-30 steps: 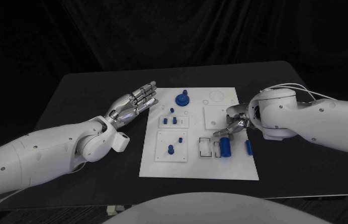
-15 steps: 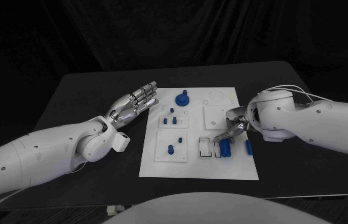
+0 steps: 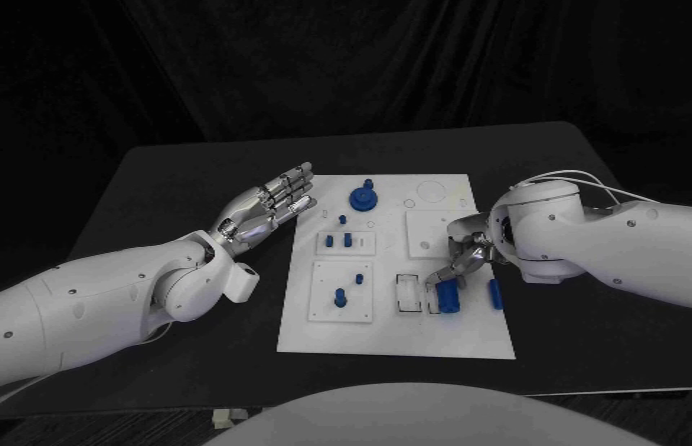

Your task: Assemble the parts on the task board

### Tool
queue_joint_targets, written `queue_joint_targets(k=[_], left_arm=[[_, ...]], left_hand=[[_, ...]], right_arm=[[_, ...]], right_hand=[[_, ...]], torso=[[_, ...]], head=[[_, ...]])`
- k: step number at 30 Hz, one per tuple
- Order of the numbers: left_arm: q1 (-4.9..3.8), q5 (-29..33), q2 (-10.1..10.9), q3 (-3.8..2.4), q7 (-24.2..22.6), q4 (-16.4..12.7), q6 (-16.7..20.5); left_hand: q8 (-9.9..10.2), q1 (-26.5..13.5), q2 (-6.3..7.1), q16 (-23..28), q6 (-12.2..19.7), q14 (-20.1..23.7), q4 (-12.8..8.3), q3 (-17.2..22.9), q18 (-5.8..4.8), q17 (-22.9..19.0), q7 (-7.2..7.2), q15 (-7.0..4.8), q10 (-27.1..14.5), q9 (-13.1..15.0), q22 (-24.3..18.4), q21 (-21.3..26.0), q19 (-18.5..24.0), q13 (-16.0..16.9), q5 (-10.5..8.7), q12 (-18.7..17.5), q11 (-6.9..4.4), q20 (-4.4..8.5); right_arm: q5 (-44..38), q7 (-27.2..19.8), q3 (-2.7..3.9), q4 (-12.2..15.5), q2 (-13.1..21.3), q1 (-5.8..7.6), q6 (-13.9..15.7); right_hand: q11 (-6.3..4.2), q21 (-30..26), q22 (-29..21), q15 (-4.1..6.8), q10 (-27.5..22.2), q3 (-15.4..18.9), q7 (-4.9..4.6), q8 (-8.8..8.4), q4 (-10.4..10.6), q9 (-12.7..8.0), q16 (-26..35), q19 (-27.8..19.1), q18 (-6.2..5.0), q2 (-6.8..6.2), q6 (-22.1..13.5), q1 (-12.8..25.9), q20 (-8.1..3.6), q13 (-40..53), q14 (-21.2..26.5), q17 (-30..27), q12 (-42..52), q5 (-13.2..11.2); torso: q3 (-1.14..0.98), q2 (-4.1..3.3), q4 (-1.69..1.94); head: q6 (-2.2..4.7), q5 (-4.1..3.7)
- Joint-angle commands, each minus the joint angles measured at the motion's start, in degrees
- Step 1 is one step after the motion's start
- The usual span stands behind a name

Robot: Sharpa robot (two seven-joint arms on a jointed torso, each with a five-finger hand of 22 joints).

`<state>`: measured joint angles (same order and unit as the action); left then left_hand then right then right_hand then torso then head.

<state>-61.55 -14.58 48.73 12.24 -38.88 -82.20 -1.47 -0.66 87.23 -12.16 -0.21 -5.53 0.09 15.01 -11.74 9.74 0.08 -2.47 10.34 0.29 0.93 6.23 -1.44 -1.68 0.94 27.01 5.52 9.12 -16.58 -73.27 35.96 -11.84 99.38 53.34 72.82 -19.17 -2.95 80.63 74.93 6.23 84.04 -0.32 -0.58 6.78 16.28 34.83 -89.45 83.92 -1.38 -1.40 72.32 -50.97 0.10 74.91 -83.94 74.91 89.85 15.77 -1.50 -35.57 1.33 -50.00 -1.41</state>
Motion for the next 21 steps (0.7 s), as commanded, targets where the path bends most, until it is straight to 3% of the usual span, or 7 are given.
queue_joint_targets(k=[1,2,3,9,13,18,21], left_arm=[[0.07,0.4,-0.2,-0.05,-1.2,-0.1,-0.7],[0.07,0.4,-0.2,-0.05,-1.2,-0.1,-0.7],[0.07,0.4,-0.2,-0.05,-1.2,0.0,-0.7],[0.07,0.4,-0.2,-0.05,-1.1,0.0,-0.7],[0.08,0.4,-0.2,-0.05,-1.1,0.0,-0.7],[0.09,0.4,-0.2,-0.05,-1.1,0.0,-0.7],[0.09,0.4,-0.2,-0.05,-1.1,0.0,-0.7]], left_hand=[[-0.4,0.6,0.01,0.2,0.0,-0.1,-0.1,0.3,0.12,-0.1,-0.43,0.35,0.1,0.1,0.1,-0.2,-0.2,0.1,0.21,0.2,0.50,-0.12],[-0.4,0.6,0.01,0.2,0.0,-0.1,-0.1,0.3,0.12,-0.1,-0.43,0.35,0.1,0.1,0.1,-0.2,-0.2,0.1,0.21,0.2,0.50,-0.12],[-0.4,0.6,0.01,0.2,0.0,-0.1,-0.1,0.3,0.12,-0.1,-0.43,0.35,0.1,0.1,0.1,-0.2,-0.2,0.1,0.21,0.2,0.50,-0.12],[-0.4,0.6,0.01,0.2,-0.2,-0.1,-0.2,0.3,0.09,-0.1,-0.84,0.39,0.0,0.1,0.1,-0.2,-0.2,0.1,0.25,0.2,0.45,-0.12],[-0.4,0.6,0.02,0.2,-0.4,-0.1,-0.3,0.4,0.08,-0.1,-1.00,0.40,0.0,0.1,0.1,-0.2,-0.2,0.1,0.27,0.2,0.41,-0.12],[-0.4,0.6,0.02,0.2,-0.4,-0.1,-0.3,0.4,0.08,-0.1,-1.00,0.40,0.0,0.1,0.1,-0.2,-0.2,0.1,0.27,0.2,0.41,-0.12],[-0.5,0.7,0.03,0.2,-0.4,-0.1,-0.3,0.4,0.08,-0.1,-1.12,0.40,0.0,0.2,0.1,-0.2,-0.2,0.1,0.29,0.2,0.38,-0.12]], right_arm=[[0.6,1.0,0.01,0.2,0.0,-0.15,-0.4],[0.6,1.0,0.01,0.1,0.0,-0.15,-0.3],[0.7,1.0,0.01,0.1,0.0,-0.15,-0.2],[1.5,0.9,0.01,0.2,0.2,-0.16,1.2],[2.3,0.9,0.01,0.2,0.4,-0.16,2.7],[3.9,0.8,0.01,0.3,0.7,-0.16,4.8],[4.4,0.8,0.01,0.3,0.8,-0.16,5.5]], right_hand=[[-0.63,-0.5,11.7,0.40,6.0,0.3,0.28,0.86,-0.1,1.7,0.4,2.0,-1.06,0.02,0.1,-1.2,-0.17,15.1,-5.7,13.5,0.1,4.0],[-0.71,-0.5,11.7,0.48,6.0,0.2,0.38,1.18,-0.2,2.4,0.5,2.0,-1.05,0.03,0.0,-1.6,-0.24,15.1,-5.6,13.4,0.1,5.0],[-0.88,-0.7,11.7,0.60,6.0,-0.1,0.57,1.91,-0.4,3.9,0.6,2.0,-1.07,-0.03,-0.2,-2.4,-0.41,15.1,-5.6,13.3,0.1,7.6],[-1.20,-1.0,11.7,0.88,6.0,-0.7,0.92,3.89,-0.4,8.4,0.7,2.0,-1.11,-0.26,-1.3,-3.7,-0.68,15.1,-5.6,13.0,0.1,12.3],[-1.54,-1.3,11.7,1.17,6.0,-2.1,1.33,6.14,-0.7,13.7,1.0,2.0,-1.16,-0.76,-2.8,-5.0,-0.99,15.1,-5.5,12.7,0.1,18.6],[-1.64,-1.6,11.6,1.28,6.0,-3.0,1.41,6.85,-1.1,15.9,1.3,1.9,-1.20,-1.27,-3.7,-5.7,-1.08,15.1,-5.4,12.2,0.1,21.4],[-1.75,-2.0,11.5,1.37,6.0,-4.0,1.51,7.33,-1.2,17.6,1.7,1.8,-1.27,-1.80,-4.2,-5.9,-1.15,15.1,-5.2,11.6,0.1,24.8]], torso=[[-0.01,0.01,0.03],[-0.01,0.01,0.02],[0.00,0.02,0.02],[-0.01,0.01,0.00],[-0.01,0.00,0.01],[0.00,0.01,-0.01],[0.00,0.01,-0.02]], head=[[0.00,-0.08],[0.00,-0.06],[0.00,-0.04],[0.00,-0.02],[0.00,0.01],[0.00,0.14],[0.00,0.14]])
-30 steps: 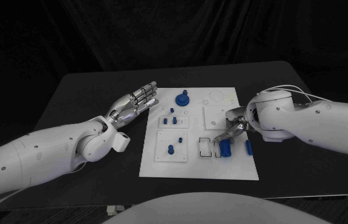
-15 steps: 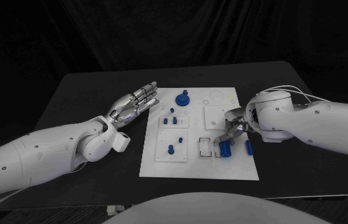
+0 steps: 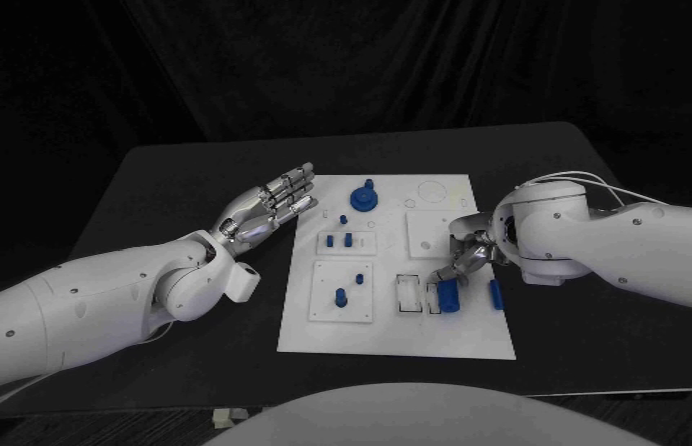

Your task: Assemble the parts on the task board

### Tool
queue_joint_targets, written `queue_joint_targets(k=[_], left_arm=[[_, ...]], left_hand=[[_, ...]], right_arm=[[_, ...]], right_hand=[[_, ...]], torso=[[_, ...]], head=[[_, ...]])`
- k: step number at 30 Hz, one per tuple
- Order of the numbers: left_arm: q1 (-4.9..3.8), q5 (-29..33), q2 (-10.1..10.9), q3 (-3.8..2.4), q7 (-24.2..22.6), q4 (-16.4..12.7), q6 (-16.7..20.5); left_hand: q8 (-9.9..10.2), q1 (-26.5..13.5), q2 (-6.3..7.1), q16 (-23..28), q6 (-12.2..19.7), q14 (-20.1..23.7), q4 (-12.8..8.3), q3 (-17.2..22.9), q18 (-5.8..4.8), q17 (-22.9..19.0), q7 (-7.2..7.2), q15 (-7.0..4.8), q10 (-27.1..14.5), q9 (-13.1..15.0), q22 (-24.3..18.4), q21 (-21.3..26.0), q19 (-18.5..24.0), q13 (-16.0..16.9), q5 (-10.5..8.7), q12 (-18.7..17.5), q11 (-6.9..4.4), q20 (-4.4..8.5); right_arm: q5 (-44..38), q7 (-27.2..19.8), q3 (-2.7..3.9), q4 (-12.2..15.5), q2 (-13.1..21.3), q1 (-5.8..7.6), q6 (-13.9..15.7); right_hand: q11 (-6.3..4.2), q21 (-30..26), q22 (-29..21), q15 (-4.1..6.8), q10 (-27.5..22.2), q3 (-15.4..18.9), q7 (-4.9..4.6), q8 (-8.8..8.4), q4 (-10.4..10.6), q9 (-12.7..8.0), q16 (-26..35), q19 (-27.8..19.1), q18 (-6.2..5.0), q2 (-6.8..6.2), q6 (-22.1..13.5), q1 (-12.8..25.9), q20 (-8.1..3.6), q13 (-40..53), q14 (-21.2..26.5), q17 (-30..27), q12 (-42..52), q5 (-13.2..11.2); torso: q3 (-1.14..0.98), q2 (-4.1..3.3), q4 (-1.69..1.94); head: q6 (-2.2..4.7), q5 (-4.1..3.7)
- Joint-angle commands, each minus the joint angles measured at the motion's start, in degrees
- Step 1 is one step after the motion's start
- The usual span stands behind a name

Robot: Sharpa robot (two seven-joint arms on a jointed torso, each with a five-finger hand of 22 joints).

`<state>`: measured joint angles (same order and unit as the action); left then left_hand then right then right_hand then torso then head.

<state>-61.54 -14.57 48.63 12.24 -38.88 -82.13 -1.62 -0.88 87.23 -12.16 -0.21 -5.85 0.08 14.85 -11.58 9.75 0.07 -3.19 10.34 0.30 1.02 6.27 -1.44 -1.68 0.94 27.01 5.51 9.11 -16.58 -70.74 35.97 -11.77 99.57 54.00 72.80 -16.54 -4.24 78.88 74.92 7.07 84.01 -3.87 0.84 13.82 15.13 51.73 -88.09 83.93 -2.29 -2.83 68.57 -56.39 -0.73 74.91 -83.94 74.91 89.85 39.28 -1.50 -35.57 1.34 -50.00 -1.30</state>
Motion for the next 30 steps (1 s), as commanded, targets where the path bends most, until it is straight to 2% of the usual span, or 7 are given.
queue_joint_targets(k=[1,9,10,13,19,25,30], left_arm=[[0.08,0.4,-0.1,-0.05,-1.1,-0.1,-0.6],[0.09,0.4,-0.1,-0.05,-1.1,-0.1,-0.6],[0.09,0.4,-0.1,-0.05,-1.1,-0.1,-0.6],[0.09,0.4,-0.1,-0.05,-1.1,-0.1,-0.6],[0.10,0.4,-0.1,-0.05,-0.9,-0.1,-0.7],[0.11,0.4,-0.1,-0.05,-1.0,-0.1,-0.8],[0.11,0.4,-0.1,-0.05,-1.2,-0.2,-0.8]], left_hand=[[-0.2,0.7,0.03,0.2,-0.1,-0.1,-0.1,0.2,0.08,-0.1,-0.40,0.40,0.0,0.1,0.0,-0.2,-0.2,0.1,0.30,0.2,0.39,-0.12],[-0.2,0.7,0.03,0.2,-0.1,-0.1,-0.1,0.2,0.08,-0.1,-0.40,0.40,0.0,0.1,0.0,-0.2,-0.2,0.1,0.30,0.2,0.39,-0.12],[-0.2,0.7,0.03,0.2,-0.1,-0.1,-0.1,0.2,0.08,-0.1,-0.40,0.40,0.0,0.1,0.0,-0.2,-0.2,0.1,0.30,0.2,0.39,-0.12],[-0.2,0.7,0.03,0.2,-0.1,-0.1,-0.1,0.2,0.08,-0.1,-0.40,0.40,0.0,0.1,0.0,-0.2,-0.2,0.1,0.30,0.2,0.39,-0.12],[-0.2,0.7,0.05,0.2,-0.1,-0.1,-0.2,0.2,0.06,-0.1,-0.46,0.42,0.0,0.1,0.0,-0.2,-0.2,0.1,0.33,0.3,0.40,-0.12],[-0.2,0.7,0.05,0.2,-0.1,-0.1,-0.2,0.2,0.06,-0.1,-0.46,0.42,0.0,0.1,0.0,-0.2,-0.2,0.1,0.33,0.3,0.40,-0.12],[-0.2,0.7,0.05,0.2,-0.2,-0.1,-0.2,0.3,0.06,-0.1,-0.47,0.43,0.0,0.1,0.1,-0.2,-0.2,0.1,0.34,0.3,0.41,-0.13]], right_arm=[[2.0,0.8,-0.06,0.1,0.2,-0.15,3.2],[1.9,1.0,-0.06,0.0,0.2,-0.14,2.3],[1.8,1.0,-0.06,0.0,0.2,-0.14,2.0],[1.7,1.1,-0.06,-0.1,0.1,-0.14,1.4],[1.7,1.1,-0.06,-0.2,0.0,-0.14,1.2],[3.4,-0.4,-0.06,0.7,0.9,-0.14,7.0],[2.1,-6.6,-0.06,2.9,3.1,-0.12,13.0]], right_hand=[[-0.47,-0.2,11.5,0.54,6.0,-0.6,0.10,0.34,-0.1,0.9,0.6,1.8,-0.38,-0.49,-0.5,-0.4,-0.33,15.1,-5.1,11.2,0.1,1.7],[-0.04,-0.7,11.4,0.30,6.0,-1.3,-0.55,-1.21,0.9,0.8,1.6,1.6,-0.45,-0.93,-2.5,1.2,-0.22,15.1,-4.8,9.7,0.1,1.3],[0.31,-0.8,11.4,-0.01,6.0,-1.1,-0.95,-2.43,1.2,-0.3,1.6,1.6,-0.43,-0.70,-2.9,2.5,0.02,15.1,-4.8,9.7,0.1,-3.7],[1.15,-0.9,11.4,-0.68,6.0,-0.3,-1.95,-5.70,1.3,-4.1,1.8,1.7,-0.44,0.24,-3.7,4.8,0.61,15.1,-4.8,9.5,0.1,-12.6],[2.02,-1.2,11.3,-1.41,6.0,0.7,-2.93,-9.50,1.2,-10.2,1.8,1.7,-0.50,1.20,-3.6,6.0,1.37,15.1,-4.8,9.5,0.1,-17.9],[2.45,-0.7,11.5,-1.75,6.0,1.2,-3.39,-10.18,0.9,-13.3,1.3,1.9,-0.40,1.38,-4.4,5.2,1.69,15.1,-5.0,10.2,0.1,-20.7],[2.87,1.2,12.1,-2.16,6.0,0.7,-4.76,-10.11,-2.3,-17.3,-0.2,2.6,-0.01,-0.15,-11.1,-1.6,2.14,15.1,-5.5,12.4,0.1,-20.4]], torso=[[0.00,0.01,-0.03],[-0.01,0.01,-0.02],[0.00,0.01,-0.02],[0.00,0.01,-0.02],[0.01,0.01,-0.02],[0.00,0.01,0.01],[0.01,0.01,0.01]], head=[[0.00,0.02],[0.00,0.04],[0.00,0.05],[0.00,0.07],[0.00,0.20],[0.00,0.13],[0.00,0.23]])
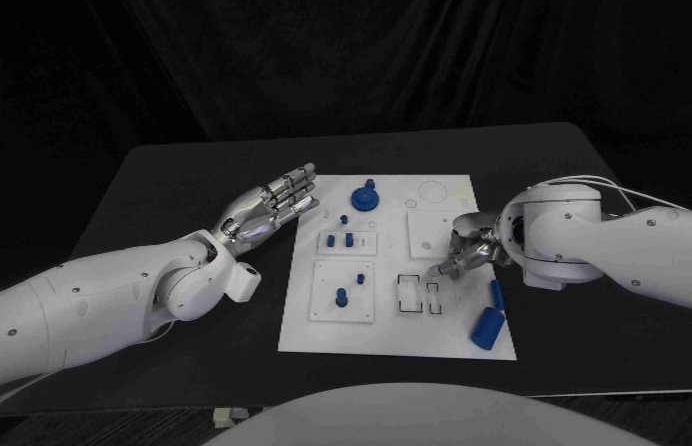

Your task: Assemble the parts on the task board

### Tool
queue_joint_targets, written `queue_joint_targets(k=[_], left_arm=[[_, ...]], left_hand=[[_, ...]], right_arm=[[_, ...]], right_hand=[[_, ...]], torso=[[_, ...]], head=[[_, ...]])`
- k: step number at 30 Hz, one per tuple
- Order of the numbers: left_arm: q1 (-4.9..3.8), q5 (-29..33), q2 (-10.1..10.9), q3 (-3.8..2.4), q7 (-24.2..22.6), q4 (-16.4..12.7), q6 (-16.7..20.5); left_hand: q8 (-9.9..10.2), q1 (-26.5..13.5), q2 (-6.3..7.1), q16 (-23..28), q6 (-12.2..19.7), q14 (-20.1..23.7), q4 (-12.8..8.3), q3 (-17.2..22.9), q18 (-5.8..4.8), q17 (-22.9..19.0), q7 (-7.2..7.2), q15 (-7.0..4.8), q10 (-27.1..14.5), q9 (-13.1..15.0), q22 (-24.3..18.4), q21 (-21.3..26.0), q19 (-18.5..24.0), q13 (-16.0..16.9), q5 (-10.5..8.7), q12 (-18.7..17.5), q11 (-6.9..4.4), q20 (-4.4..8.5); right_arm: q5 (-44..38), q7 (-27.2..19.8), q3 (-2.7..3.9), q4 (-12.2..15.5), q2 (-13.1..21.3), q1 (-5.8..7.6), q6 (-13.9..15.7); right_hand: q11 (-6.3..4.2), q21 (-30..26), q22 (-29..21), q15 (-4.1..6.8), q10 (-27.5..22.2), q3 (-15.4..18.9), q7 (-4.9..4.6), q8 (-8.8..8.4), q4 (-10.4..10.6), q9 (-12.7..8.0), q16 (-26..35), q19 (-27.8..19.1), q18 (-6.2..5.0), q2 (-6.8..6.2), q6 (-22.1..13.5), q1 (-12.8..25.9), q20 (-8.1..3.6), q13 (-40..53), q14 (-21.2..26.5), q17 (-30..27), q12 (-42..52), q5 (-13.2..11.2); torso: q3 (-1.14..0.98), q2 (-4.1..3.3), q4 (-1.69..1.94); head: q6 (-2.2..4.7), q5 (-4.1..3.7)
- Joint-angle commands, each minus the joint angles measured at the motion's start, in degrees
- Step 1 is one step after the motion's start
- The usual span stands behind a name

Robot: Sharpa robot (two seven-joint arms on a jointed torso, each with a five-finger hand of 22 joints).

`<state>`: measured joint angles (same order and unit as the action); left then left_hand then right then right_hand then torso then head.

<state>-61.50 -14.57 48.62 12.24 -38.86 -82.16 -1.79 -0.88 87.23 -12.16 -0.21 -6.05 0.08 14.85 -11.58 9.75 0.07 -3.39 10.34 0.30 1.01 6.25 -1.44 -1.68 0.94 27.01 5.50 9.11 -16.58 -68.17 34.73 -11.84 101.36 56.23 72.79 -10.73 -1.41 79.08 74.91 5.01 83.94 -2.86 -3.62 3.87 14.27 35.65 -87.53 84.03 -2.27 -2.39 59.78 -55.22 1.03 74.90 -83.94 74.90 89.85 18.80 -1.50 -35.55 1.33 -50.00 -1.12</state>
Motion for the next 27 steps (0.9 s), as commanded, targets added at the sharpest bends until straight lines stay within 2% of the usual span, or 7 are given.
queue_joint_targets(k=[1,9,11,14,17,21,27], left_arm=[[0.07,0.4,0.0,-0.05,-1.3,-0.1,-0.7],[0.08,0.4,0.1,-0.05,-1.8,-0.2,-0.6],[0.08,0.4,0.1,-0.05,-1.9,-0.2,-0.6],[0.08,0.4,0.2,-0.05,-2.2,-0.3,-0.6],[0.08,0.4,0.3,-0.05,-2.4,-0.4,-0.5],[0.08,0.4,0.4,-0.05,-2.6,-0.4,-0.5],[0.09,0.4,0.3,-0.05,-2.7,-0.3,-0.6]], left_hand=[[-0.2,0.7,0.05,0.2,0.0,-0.1,-0.2,0.3,0.05,-0.1,-0.30,0.45,0.0,0.1,0.1,-0.2,-0.3,0.1,0.36,0.3,0.44,-0.13],[-0.2,0.8,0.08,0.2,-0.1,-0.1,-0.4,0.4,0.02,-0.1,-0.27,0.46,0.1,0.1,0.1,-0.2,-0.3,0.2,0.44,0.7,0.76,-0.14],[-0.2,0.9,0.11,0.2,-0.1,-0.1,-0.5,0.4,0.01,-0.1,-0.22,0.45,0.2,0.1,0.1,-0.2,-0.3,0.2,0.48,0.9,0.93,-0.15],[-0.2,1.0,0.13,0.2,-0.2,-0.1,-0.6,0.5,-0.01,0.0,-0.19,0.45,0.2,0.1,0.2,-0.2,-0.3,0.2,0.53,1.0,1.03,-0.18],[-0.3,1.0,0.15,0.1,-0.2,-0.2,-0.6,0.5,-0.02,0.0,-0.17,0.45,0.2,0.1,0.2,-0.3,-0.3,0.2,0.54,1.1,1.08,-0.19],[-0.3,1.1,0.17,0.1,-0.3,-0.2,-0.7,0.5,-0.03,0.0,-0.17,0.45,0.3,0.1,0.2,-0.3,-0.3,0.3,0.56,1.2,1.17,-0.20],[-0.3,1.1,0.20,0.1,-0.3,-0.2,-0.8,0.5,-0.05,0.0,-0.25,0.44,0.3,0.1,0.2,-0.3,-0.3,0.3,0.59,1.5,1.28,-0.20]], right_arm=[[-2.0,-7.5,0.01,1.9,1.6,-0.10,8.6],[-15.8,-23.2,0.01,8.2,8.0,-0.06,17.6],[-19.7,-26.2,0.01,9.8,9.6,-0.05,19.9],[-25.9,-30.3,0.00,12.4,12.5,-0.05,23.6],[-30.5,-33.0,-0.01,14.7,15.7,-0.06,25.8],[-35.8,-36.5,-0.04,16.3,18.8,-0.09,26.0],[-45.7,-39.3,-0.08,17.3,21.9,-1.05,21.9]], right_hand=[[0.16,1.3,12.2,-0.11,6.1,-1.0,-0.57,0.09,-3.7,-2.8,-1.4,2.6,0.06,-0.92,-5.3,-6.3,0.46,15.1,-5.7,13.4,0.2,0.0],[-1.56,6.9,13.8,1.02,6.1,-1.9,1.65,0.65,-8.1,-7.1,-2.5,4.4,1.29,-2.42,-6.3,-16.8,-0.52,15.1,-6.1,15.1,0.2,-4.7],[-2.05,8.3,14.3,1.36,6.1,-1.0,2.44,1.05,-6.3,-8.1,-2.5,4.9,1.63,-3.69,-5.7,-17.4,-0.73,15.1,-6.1,15.1,0.2,-7.3],[-2.98,10.3,14.9,1.96,6.1,1.5,3.45,1.73,2.2,-10.4,-2.5,5.7,2.12,-7.42,-5.1,-20.4,-1.62,15.1,-6.1,15.1,0.2,-11.5],[-3.26,10.9,15.1,2.36,6.1,3.8,3.89,1.22,2.8,-11.7,-2.5,6.0,2.27,-9.56,-6.5,-18.0,-1.79,15.1,-6.1,15.1,0.2,-15.8],[-3.43,10.9,15.1,2.54,6.1,4.2,4.25,1.10,2.7,-12.1,-2.5,6.0,2.27,-10.13,-6.9,-17.7,-1.93,15.1,-6.1,15.1,0.2,-15.9],[-3.96,10.9,15.1,3.10,6.1,4.3,5.46,0.93,2.7,-13.1,-2.5,6.0,2.27,-10.46,-7.7,-19.1,-2.38,15.1,-6.1,15.1,0.2,-15.7]], torso=[[0.01,0.00,0.01],[-0.01,-0.04,0.00],[0.00,-0.03,-0.01],[-0.01,-0.02,0.01],[0.00,0.02,-0.01],[0.00,0.05,-0.03],[-0.01,0.00,0.03]], head=[[0.00,0.03],[0.00,-0.20],[0.00,-0.19],[0.00,-0.17],[0.00,-0.13],[0.00,-0.26],[0.00,-0.60]])
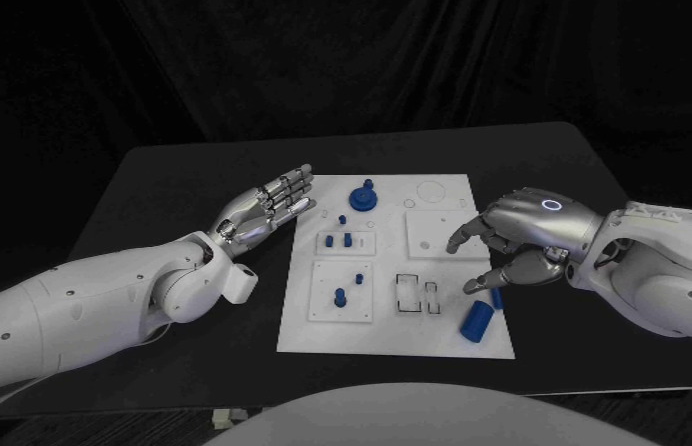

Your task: Assemble the parts on the task board

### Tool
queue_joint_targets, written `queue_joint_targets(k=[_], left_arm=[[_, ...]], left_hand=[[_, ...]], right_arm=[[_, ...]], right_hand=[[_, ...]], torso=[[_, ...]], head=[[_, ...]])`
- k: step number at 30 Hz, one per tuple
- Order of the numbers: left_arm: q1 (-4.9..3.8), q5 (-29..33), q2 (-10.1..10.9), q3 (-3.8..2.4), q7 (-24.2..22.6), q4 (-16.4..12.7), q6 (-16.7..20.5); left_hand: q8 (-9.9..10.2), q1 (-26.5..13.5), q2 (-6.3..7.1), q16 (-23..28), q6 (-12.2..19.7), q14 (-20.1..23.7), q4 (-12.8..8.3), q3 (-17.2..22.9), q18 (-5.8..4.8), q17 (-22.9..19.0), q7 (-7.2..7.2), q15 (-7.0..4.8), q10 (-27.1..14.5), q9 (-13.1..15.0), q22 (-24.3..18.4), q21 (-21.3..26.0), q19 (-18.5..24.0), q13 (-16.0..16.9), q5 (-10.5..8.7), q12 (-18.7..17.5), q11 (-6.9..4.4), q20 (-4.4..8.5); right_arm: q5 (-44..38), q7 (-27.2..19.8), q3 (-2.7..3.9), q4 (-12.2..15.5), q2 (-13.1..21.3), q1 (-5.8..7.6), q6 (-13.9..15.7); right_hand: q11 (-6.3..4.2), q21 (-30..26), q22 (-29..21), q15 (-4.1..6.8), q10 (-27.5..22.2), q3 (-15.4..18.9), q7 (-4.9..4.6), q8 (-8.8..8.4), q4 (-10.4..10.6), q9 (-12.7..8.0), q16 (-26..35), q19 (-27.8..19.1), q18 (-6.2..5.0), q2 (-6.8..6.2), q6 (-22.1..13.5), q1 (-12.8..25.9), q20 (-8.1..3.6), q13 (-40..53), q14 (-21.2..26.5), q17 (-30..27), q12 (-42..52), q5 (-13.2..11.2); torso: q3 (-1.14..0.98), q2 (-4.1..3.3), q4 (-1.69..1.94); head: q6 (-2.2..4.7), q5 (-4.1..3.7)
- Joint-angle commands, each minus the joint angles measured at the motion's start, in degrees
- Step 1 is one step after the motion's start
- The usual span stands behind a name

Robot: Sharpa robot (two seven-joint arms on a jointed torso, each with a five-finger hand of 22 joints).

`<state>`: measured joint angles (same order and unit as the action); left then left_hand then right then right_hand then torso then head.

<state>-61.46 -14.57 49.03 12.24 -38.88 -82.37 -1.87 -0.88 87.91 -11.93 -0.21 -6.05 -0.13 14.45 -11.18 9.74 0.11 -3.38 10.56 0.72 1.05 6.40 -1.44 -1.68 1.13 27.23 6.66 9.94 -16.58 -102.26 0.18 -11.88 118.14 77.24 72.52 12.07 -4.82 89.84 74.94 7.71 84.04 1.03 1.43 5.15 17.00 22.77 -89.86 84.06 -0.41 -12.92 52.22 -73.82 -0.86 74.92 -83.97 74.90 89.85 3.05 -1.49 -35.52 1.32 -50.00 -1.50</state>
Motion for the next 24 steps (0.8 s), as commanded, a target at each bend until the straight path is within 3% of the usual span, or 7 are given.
queue_joint_targets(k=[1,4,13,17,24], left_arm=[[0.05,0.4,-0.1,-0.06,-2.7,-0.1,-0.5],[0.06,0.4,-0.2,-0.06,-2.7,0.0,-0.5],[0.09,0.4,-0.3,-0.06,-2.6,0.1,-0.7],[0.12,0.4,-0.4,-0.06,-2.6,0.1,-0.8],[0.15,0.4,-0.5,-0.06,-2.5,0.1,-1.0]], left_hand=[[-0.3,0.4,-0.03,0.1,-0.3,0.0,-0.4,0.1,-0.05,0.0,-0.25,0.22,-0.1,0.1,0.0,-0.3,-0.3,0.1,0.36,0.3,0.45,-0.20],[-0.3,0.4,-0.02,0.0,-0.3,0.0,-0.4,0.1,-0.05,0.0,-0.27,0.22,-0.1,0.1,0.0,-0.3,-0.3,0.1,0.37,0.4,0.51,-0.20],[-0.3,0.5,-0.01,0.0,-0.3,0.0,-0.4,0.2,-0.07,0.0,-0.29,0.20,0.0,0.1,0.0,-0.3,-0.3,0.1,0.38,0.5,0.65,-0.21],[-0.3,0.5,-0.01,0.0,-0.3,0.0,-0.4,0.2,-0.07,0.0,-0.29,0.20,0.0,0.1,0.0,-0.3,-0.3,0.1,0.38,0.5,0.65,-0.21],[-0.2,0.5,-0.02,0.0,-0.2,-0.1,-0.4,0.2,-0.08,0.0,-0.29,0.20,0.0,0.0,0.0,-0.3,-0.4,0.1,0.39,0.6,0.78,-0.21]], right_arm=[[-12.9,-4.8,-0.04,0.6,1.1,-1.11,-1.4],[-16.6,-4.8,-0.05,0.6,1.7,-2.09,-3.1],[-22.8,-4.6,-0.06,0.6,1.2,-3.70,-7.2],[-23.6,-3.9,-0.05,0.4,0.1,-4.36,-8.8],[-24.1,-0.5,-0.05,-0.9,-3.1,-5.33,-10.0]], right_hand=[[-0.65,0.2,15.1,0.47,6.0,0.3,0.54,-0.30,0.0,-0.5,-0.1,5.9,0.41,0.12,-0.2,-1.0,-0.58,15.1,-6.0,15.1,0.1,0.1],[-0.50,0.2,15.1,0.47,6.0,0.3,0.23,0.46,0.0,-0.7,-0.1,5.9,0.41,-0.05,0.7,-1.5,-0.65,15.1,-6.0,15.1,0.1,0.0],[-0.43,0.2,15.1,0.43,6.0,1.7,0.59,1.08,0.0,-1.0,-0.1,5.9,0.41,-1.01,1.1,-0.9,-0.69,15.1,-6.0,15.1,0.1,-0.2],[-0.43,0.2,15.1,0.40,6.0,1.7,0.93,0.76,-0.1,-1.5,-0.1,5.9,0.41,-0.86,0.1,-1.8,-0.68,15.1,-6.0,15.1,0.1,-0.2],[-0.19,0.2,15.1,0.19,6.0,-0.7,0.46,0.29,-0.1,-3.3,-0.1,5.9,0.41,0.39,-2.0,-4.3,-0.45,15.1,-6.0,15.1,0.1,1.5]], torso=[[-0.01,-0.04,0.06],[0.00,-0.06,0.08],[0.00,-0.04,-0.11],[0.00,-0.06,-0.06],[0.00,-0.02,-0.05]], head=[[0.00,-0.29],[0.00,-0.43],[0.00,-0.16],[0.00,-0.30],[0.00,-0.11]])
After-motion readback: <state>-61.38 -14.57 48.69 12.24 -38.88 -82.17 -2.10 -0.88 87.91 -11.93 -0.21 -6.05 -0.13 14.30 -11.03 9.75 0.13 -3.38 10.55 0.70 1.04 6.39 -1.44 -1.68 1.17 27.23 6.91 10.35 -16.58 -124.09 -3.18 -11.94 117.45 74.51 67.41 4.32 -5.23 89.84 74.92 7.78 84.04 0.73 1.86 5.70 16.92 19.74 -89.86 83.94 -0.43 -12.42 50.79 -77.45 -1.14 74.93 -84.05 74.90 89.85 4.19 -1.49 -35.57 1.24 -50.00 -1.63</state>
